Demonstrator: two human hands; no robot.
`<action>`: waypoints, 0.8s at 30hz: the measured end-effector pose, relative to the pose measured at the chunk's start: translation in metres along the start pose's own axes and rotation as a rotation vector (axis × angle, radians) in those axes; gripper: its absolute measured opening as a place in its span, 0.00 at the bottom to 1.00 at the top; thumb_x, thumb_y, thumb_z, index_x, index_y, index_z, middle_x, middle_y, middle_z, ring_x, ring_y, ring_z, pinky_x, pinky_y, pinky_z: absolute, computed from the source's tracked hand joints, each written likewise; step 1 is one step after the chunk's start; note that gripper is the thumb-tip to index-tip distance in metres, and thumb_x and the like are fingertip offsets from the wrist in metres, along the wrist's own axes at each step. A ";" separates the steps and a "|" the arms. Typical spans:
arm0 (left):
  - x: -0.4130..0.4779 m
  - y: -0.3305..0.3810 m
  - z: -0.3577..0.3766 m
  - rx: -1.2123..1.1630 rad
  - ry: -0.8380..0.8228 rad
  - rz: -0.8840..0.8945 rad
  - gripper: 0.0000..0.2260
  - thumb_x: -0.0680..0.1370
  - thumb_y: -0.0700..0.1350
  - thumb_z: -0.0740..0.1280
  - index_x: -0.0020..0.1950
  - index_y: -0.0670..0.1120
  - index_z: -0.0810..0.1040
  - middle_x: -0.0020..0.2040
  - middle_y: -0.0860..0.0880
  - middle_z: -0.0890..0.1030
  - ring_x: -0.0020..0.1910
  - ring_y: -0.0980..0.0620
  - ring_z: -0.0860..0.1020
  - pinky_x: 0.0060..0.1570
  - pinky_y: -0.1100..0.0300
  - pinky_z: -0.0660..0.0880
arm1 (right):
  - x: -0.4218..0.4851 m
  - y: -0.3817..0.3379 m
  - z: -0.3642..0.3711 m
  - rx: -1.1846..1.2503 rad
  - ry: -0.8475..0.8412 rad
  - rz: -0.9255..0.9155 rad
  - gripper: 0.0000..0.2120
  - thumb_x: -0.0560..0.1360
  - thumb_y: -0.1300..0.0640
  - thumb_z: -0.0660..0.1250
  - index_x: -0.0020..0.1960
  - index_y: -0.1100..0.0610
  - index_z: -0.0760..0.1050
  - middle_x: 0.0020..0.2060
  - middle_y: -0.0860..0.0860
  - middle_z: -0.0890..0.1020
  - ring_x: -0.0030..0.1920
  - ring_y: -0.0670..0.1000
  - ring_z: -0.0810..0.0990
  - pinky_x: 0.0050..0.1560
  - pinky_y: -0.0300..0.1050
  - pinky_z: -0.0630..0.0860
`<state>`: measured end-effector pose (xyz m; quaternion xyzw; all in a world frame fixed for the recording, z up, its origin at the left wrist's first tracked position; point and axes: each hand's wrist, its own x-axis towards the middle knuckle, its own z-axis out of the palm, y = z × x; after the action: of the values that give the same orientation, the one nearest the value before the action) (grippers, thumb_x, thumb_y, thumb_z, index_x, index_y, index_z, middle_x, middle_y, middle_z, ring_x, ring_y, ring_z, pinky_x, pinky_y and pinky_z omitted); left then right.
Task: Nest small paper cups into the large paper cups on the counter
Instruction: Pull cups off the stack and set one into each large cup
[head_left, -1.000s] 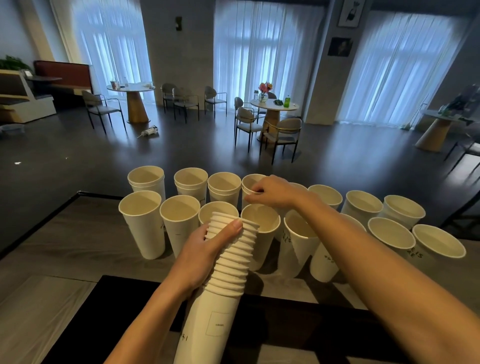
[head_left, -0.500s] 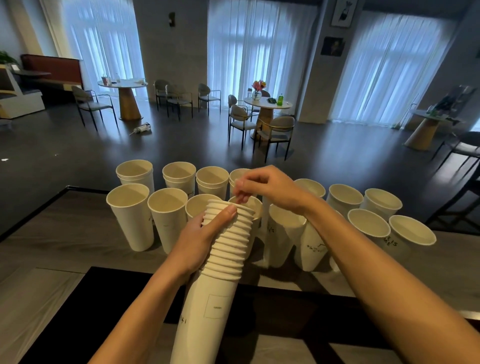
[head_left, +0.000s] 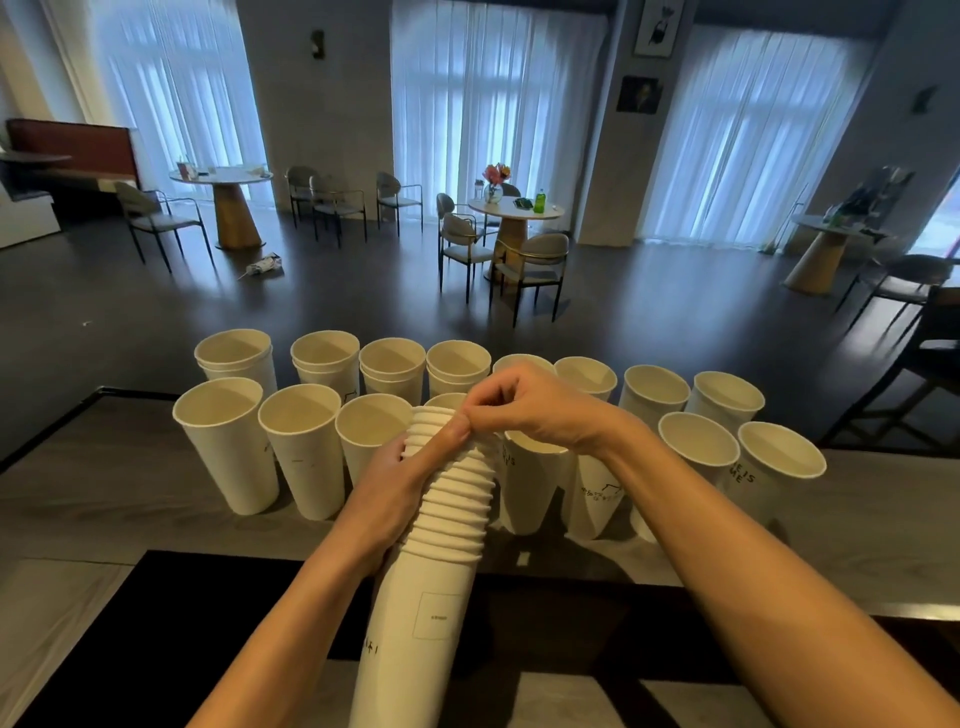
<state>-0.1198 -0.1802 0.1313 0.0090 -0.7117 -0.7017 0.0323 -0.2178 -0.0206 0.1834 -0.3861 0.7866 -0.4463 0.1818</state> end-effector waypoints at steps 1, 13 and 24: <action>0.000 -0.001 0.001 0.001 -0.003 0.000 0.22 0.66 0.65 0.66 0.54 0.54 0.81 0.44 0.55 0.88 0.42 0.58 0.86 0.44 0.62 0.76 | -0.001 0.000 -0.002 0.002 0.010 -0.008 0.04 0.76 0.57 0.71 0.44 0.53 0.85 0.38 0.46 0.84 0.44 0.45 0.79 0.46 0.39 0.75; 0.008 -0.002 0.013 -0.111 -0.013 -0.073 0.41 0.60 0.73 0.72 0.65 0.49 0.78 0.53 0.46 0.87 0.52 0.46 0.86 0.52 0.52 0.81 | -0.015 -0.004 -0.006 -0.111 -0.067 0.021 0.15 0.82 0.49 0.58 0.54 0.55 0.81 0.49 0.51 0.83 0.51 0.49 0.80 0.55 0.45 0.77; -0.006 -0.008 0.011 -0.192 -0.048 -0.008 0.23 0.69 0.53 0.73 0.63 0.50 0.78 0.52 0.47 0.87 0.48 0.50 0.86 0.42 0.64 0.81 | -0.005 -0.003 0.001 0.018 0.076 -0.084 0.11 0.77 0.50 0.69 0.41 0.55 0.84 0.37 0.55 0.82 0.40 0.52 0.78 0.45 0.51 0.74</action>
<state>-0.1150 -0.1692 0.1230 -0.0081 -0.6415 -0.7669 0.0130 -0.2126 -0.0182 0.1847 -0.3998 0.7720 -0.4749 0.1363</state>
